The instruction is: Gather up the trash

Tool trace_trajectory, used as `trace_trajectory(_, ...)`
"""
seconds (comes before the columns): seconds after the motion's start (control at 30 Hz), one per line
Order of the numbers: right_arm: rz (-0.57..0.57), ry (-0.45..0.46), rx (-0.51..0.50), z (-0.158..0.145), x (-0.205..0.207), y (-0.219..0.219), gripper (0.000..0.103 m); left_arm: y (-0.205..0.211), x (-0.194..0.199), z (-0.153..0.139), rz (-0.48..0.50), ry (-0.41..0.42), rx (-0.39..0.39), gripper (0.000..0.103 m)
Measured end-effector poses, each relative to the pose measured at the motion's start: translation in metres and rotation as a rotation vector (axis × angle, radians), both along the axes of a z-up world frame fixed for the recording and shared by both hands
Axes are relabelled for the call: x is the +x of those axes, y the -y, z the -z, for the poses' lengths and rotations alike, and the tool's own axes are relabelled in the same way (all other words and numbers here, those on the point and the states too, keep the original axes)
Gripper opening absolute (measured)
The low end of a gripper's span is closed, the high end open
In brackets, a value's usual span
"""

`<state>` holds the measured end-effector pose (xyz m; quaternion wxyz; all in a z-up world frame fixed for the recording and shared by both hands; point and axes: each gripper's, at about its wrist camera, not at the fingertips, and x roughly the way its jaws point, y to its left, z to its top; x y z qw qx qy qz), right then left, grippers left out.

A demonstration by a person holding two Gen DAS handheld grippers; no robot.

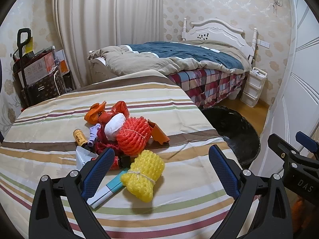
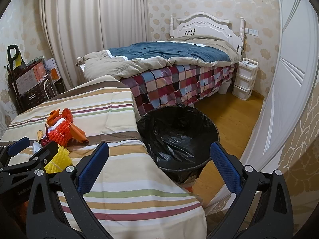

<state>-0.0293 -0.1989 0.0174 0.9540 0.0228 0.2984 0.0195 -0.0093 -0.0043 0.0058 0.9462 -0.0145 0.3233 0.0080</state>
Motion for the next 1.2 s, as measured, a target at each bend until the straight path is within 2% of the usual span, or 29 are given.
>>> trace_trajectory(0.27, 0.002, -0.010, -0.001, 0.002, 0.001, 0.006, 0.099, 0.001, 0.001, 0.001, 0.006, -0.010, -0.004, 0.094)
trace_trajectory(0.4, -0.003, -0.018, -0.005, 0.008, -0.002, 0.008, 0.099, -0.001, 0.000, 0.003, 0.011, -0.012, 0.006, 0.090)
trace_trajectory(0.6, -0.018, -0.033, -0.010, 0.009, -0.001, 0.003, 0.089, -0.023, -0.004, 0.004, -0.016, -0.030, -0.003, 0.086)
trace_trajectory(0.63, -0.020, -0.033, -0.014, 0.010, -0.002, 0.002, 0.083, -0.029, -0.006, 0.004, -0.024, -0.030, -0.001, 0.085)
trace_trajectory(0.7, -0.026, -0.045, -0.013, 0.007, 0.001, -0.005, 0.079, -0.040, -0.009, 0.003, -0.040, -0.027, 0.010, 0.084)
trace_trajectory(0.83, -0.059, -0.055, -0.013, 0.007, 0.003, -0.022, 0.079, -0.071, -0.018, 0.005, -0.094, -0.033, 0.026, 0.075)
trace_trajectory(1.2, -0.238, -0.093, -0.030, 0.016, -0.004, -0.100, 0.079, -0.138, -0.038, 0.016, -0.217, -0.067, 0.036, 0.075)
